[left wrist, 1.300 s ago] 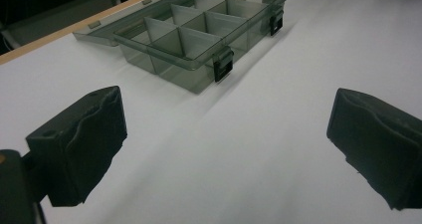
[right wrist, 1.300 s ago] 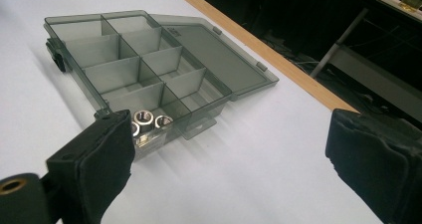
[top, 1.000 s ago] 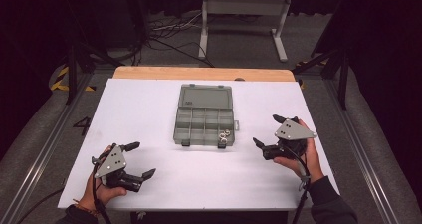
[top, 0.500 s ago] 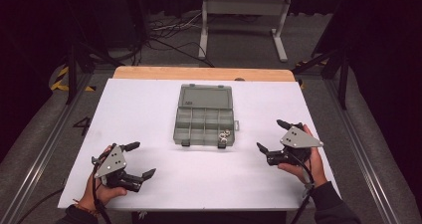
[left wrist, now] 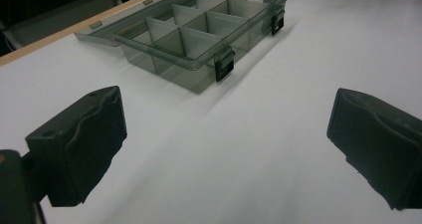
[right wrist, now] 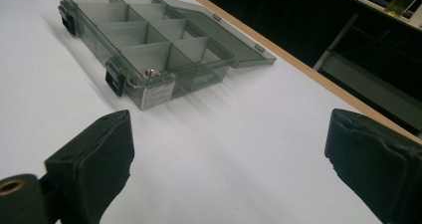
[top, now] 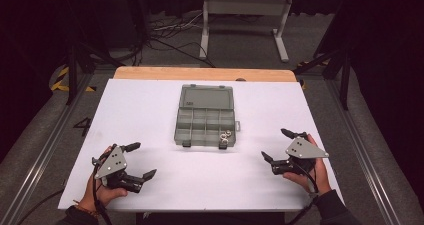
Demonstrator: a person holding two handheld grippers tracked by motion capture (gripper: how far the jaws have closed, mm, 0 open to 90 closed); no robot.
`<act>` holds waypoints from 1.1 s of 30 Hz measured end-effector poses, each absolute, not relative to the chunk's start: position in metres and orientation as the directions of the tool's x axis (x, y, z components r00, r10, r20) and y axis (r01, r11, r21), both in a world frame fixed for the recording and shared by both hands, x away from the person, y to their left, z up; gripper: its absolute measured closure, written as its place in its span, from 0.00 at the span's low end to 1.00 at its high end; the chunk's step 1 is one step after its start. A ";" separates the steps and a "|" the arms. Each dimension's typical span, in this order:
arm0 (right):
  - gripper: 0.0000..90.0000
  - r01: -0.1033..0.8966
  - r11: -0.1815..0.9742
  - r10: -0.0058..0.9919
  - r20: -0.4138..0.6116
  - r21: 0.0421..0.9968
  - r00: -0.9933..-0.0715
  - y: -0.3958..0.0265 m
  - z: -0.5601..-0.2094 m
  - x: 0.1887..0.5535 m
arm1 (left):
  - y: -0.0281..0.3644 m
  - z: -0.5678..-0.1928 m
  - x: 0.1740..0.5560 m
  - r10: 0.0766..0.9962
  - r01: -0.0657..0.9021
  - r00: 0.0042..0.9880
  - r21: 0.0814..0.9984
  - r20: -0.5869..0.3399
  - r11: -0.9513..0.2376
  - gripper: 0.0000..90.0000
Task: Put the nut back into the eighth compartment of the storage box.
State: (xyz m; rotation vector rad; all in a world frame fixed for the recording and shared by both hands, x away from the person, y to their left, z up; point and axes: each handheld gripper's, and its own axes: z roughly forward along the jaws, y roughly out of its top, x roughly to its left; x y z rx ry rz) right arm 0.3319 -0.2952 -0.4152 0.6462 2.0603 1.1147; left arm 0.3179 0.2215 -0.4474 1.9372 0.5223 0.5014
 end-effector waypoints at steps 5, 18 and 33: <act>0.07 0.104 0.490 0.709 -0.327 0.866 -0.625 -0.303 -0.420 0.327 | 0.221 -0.448 0.318 0.567 0.143 0.817 0.914 0.107 -0.379 0.03; 0.07 0.138 0.467 0.733 -0.295 0.873 -0.613 -0.327 -0.434 0.319 | 0.223 -0.447 0.321 0.576 0.149 0.810 0.913 0.107 -0.379 0.03; 0.07 0.168 0.434 0.744 -0.247 0.885 -0.621 -0.339 -0.447 0.310 | 0.229 -0.444 0.324 0.606 0.154 0.788 0.921 0.104 -0.358 0.03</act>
